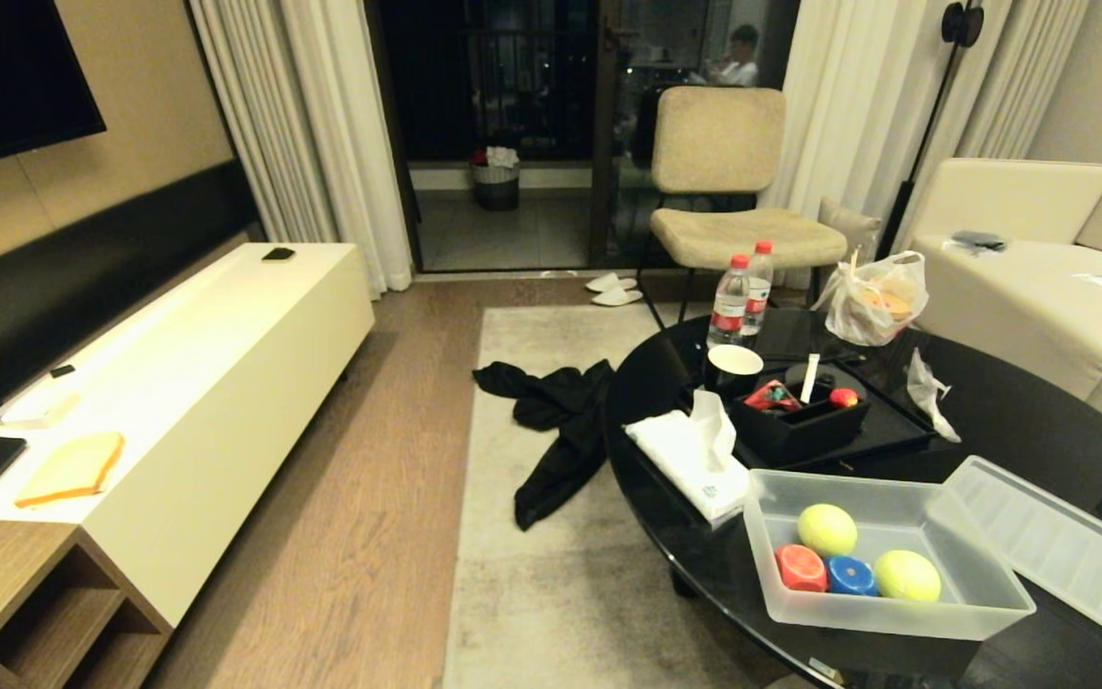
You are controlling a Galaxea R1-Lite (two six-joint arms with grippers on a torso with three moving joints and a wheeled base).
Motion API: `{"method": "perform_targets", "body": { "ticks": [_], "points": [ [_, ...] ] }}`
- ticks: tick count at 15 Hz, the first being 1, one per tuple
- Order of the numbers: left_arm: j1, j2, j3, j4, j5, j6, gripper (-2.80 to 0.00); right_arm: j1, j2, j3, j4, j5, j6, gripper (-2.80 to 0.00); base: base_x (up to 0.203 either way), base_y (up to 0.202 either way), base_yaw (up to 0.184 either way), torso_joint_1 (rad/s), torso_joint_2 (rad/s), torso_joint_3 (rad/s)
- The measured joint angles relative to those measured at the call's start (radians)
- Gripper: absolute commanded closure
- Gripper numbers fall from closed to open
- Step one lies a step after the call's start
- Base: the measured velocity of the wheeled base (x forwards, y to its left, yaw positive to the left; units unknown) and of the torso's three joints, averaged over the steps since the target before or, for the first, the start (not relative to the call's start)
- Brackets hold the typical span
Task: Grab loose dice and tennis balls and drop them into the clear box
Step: Pick up toys out of the box
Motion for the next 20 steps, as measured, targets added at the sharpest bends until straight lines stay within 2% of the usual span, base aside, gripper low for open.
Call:
{"method": "perform_targets", "body": {
  "ticks": [20],
  "points": [
    [0.0,0.0,0.0,0.0,0.0,-0.003,0.0,0.0,0.0,0.0,0.0,0.0,0.002,0.0,0.0,0.0,0.0,0.0,0.0,0.0]
  ]
}}
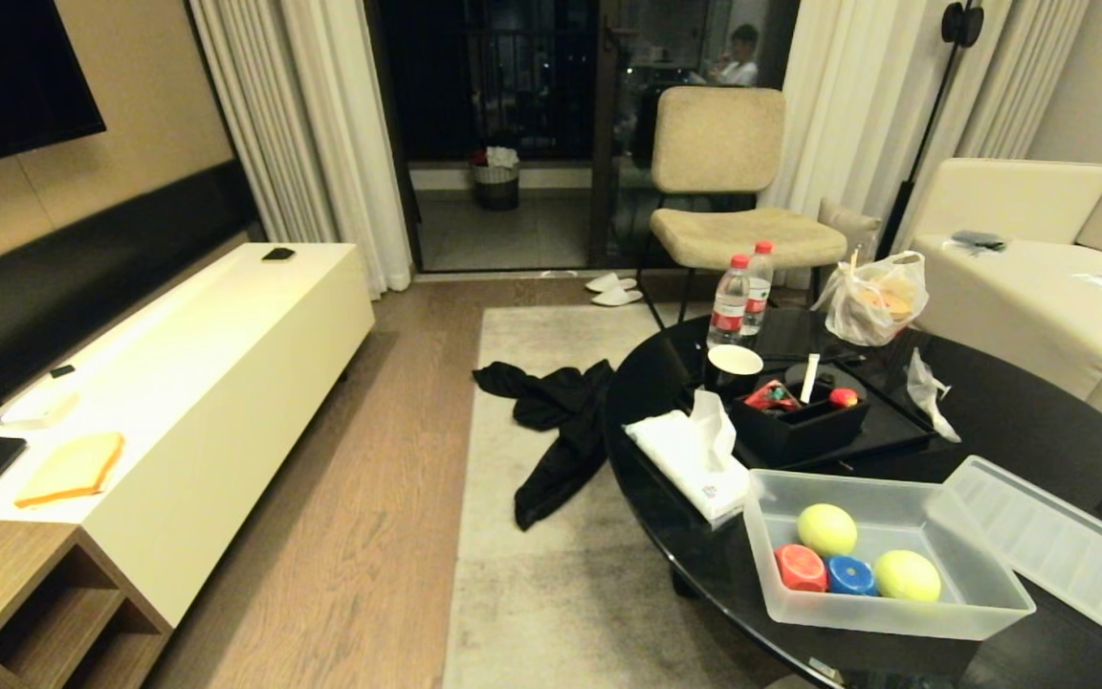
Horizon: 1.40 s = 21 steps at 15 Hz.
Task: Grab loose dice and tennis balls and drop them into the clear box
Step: Pick up toys out of the box
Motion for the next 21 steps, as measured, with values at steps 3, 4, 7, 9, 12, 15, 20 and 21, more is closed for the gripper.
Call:
{"method": "perform_targets", "body": {
  "ticks": [3,4,7,9,12,15,20,21],
  "points": [
    [0.0,0.0,0.0,0.0,0.0,0.0,0.0,0.0,0.0,0.0,0.0,0.0,0.0,0.0,0.0,0.0,0.0,0.0,0.0,0.0],
    [0.0,0.0,0.0,0.0,0.0,0.0,0.0,0.0,0.0,0.0,0.0,0.0,0.0,0.0,0.0,0.0,0.0,0.0,0.0,0.0],
    [0.0,0.0,0.0,0.0,0.0,0.0,0.0,0.0,0.0,0.0,0.0,0.0,0.0,0.0,0.0,0.0,0.0,0.0,0.0,0.0],
    [0.0,0.0,0.0,0.0,0.0,0.0,0.0,0.0,0.0,0.0,0.0,0.0,0.0,0.0,0.0,0.0,0.0,0.0,0.0,0.0],
    [0.0,0.0,0.0,0.0,0.0,0.0,0.0,0.0,0.0,0.0,0.0,0.0,0.0,0.0,0.0,0.0,0.0,0.0,0.0,0.0],
    [0.0,0.0,0.0,0.0,0.0,0.0,0.0,0.0,0.0,0.0,0.0,0.0,0.0,0.0,0.0,0.0,0.0,0.0,0.0,0.0],
    [0.0,0.0,0.0,0.0,0.0,0.0,0.0,0.0,0.0,0.0,0.0,-0.001,0.0,0.0,-0.051,0.0,0.003,0.004,0.0,0.0],
    [0.0,0.0,0.0,0.0,0.0,0.0,0.0,0.0,0.0,0.0,0.0,0.0,0.0,0.0,-0.133,0.0,-0.045,-0.004,0.0,0.005]
  ]
}}
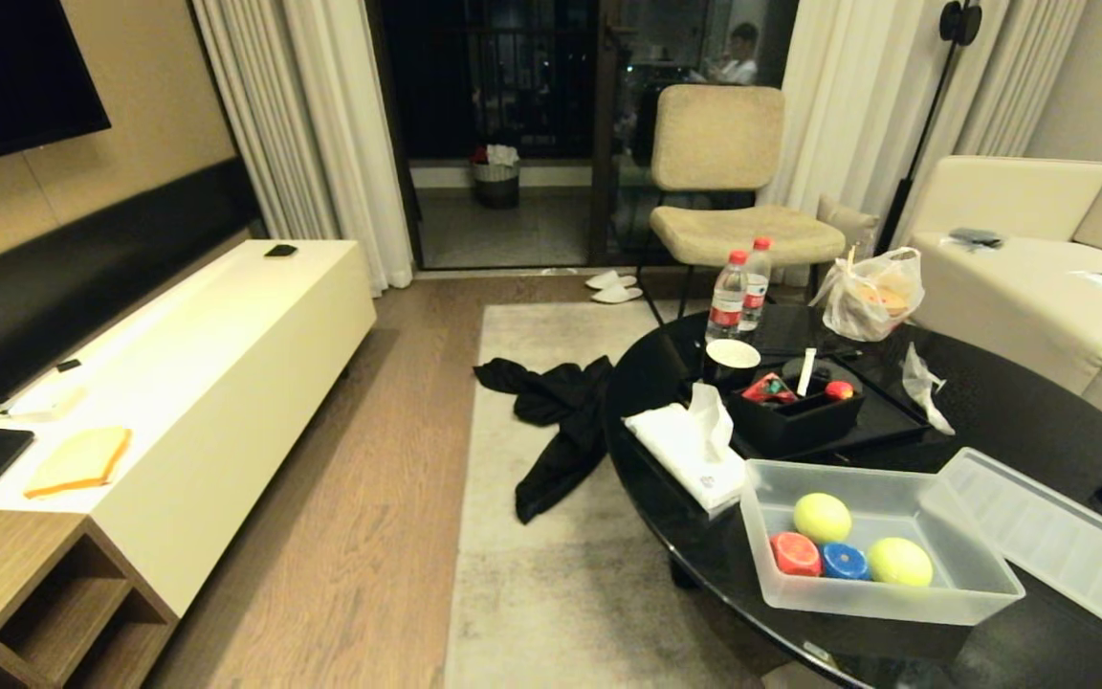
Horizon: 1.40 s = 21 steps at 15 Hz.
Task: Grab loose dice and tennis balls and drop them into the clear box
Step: Pick up toys out of the box
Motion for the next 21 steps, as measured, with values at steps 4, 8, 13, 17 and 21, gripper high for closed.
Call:
{"method": "perform_targets", "body": {
  "ticks": [4,8,13,17,21],
  "points": [
    [0.0,0.0,0.0,0.0,0.0,0.0,0.0,0.0,0.0,0.0,0.0,0.0,0.0,0.0,-0.212,0.0,0.021,0.001,0.0,0.001],
    [0.0,0.0,0.0,0.0,0.0,0.0,0.0,0.0,0.0,0.0,0.0,0.0,0.0,0.0,-0.186,0.0,-0.002,0.003,0.0,0.003],
    [0.0,0.0,0.0,0.0,0.0,0.0,0.0,0.0,0.0,0.0,0.0,0.0,0.0,0.0,-0.236,0.0,0.042,0.003,0.0,0.003],
    [0.0,0.0,0.0,0.0,0.0,0.0,0.0,0.0,0.0,0.0,0.0,0.0,0.0,0.0,-0.198,0.0,0.009,0.002,0.0,0.003],
    [0.0,0.0,0.0,0.0,0.0,0.0,0.0,0.0,0.0,0.0,0.0,0.0,0.0,0.0,-0.177,0.0,-0.007,0.0,0.0,0.003]
  ]
}}
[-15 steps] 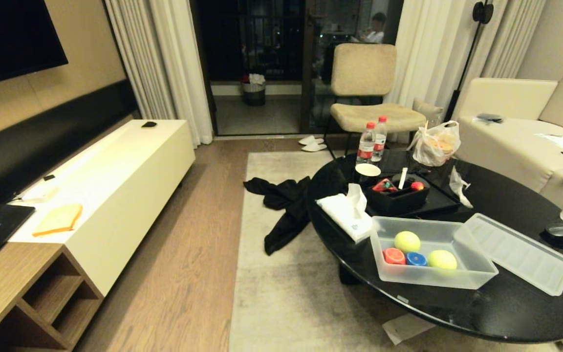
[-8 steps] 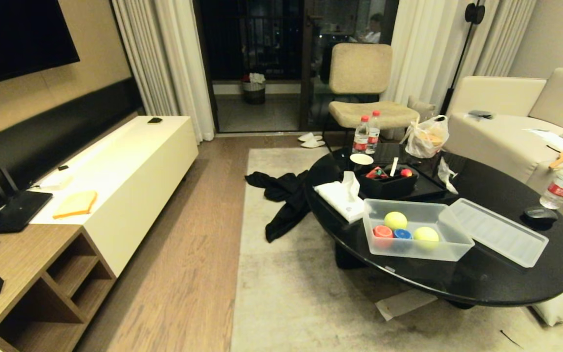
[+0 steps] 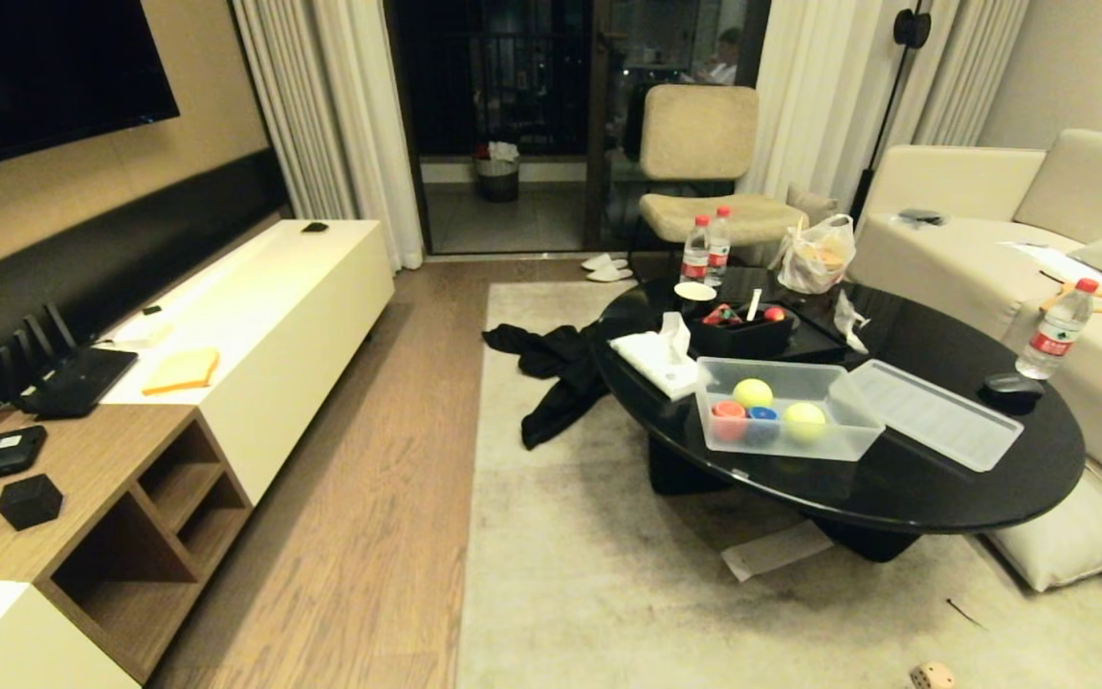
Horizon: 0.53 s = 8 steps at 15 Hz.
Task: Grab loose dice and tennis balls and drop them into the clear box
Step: Pick up toys out of the box
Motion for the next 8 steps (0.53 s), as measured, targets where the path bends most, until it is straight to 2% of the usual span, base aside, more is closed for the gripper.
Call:
{"method": "perform_targets", "body": {
  "ticks": [4,8],
  "points": [
    [0.0,0.0,0.0,0.0,0.0,0.001,0.0,0.0,0.0,0.0,0.0,0.0,0.0,0.0,-0.166,0.0,0.009,0.002,0.0,0.002],
    [0.0,0.0,0.0,0.0,0.0,0.001,0.0,0.0,0.0,0.0,0.0,0.0,0.0,0.0,0.0,0.0,0.0,0.0,0.0,0.0]
  ]
}}
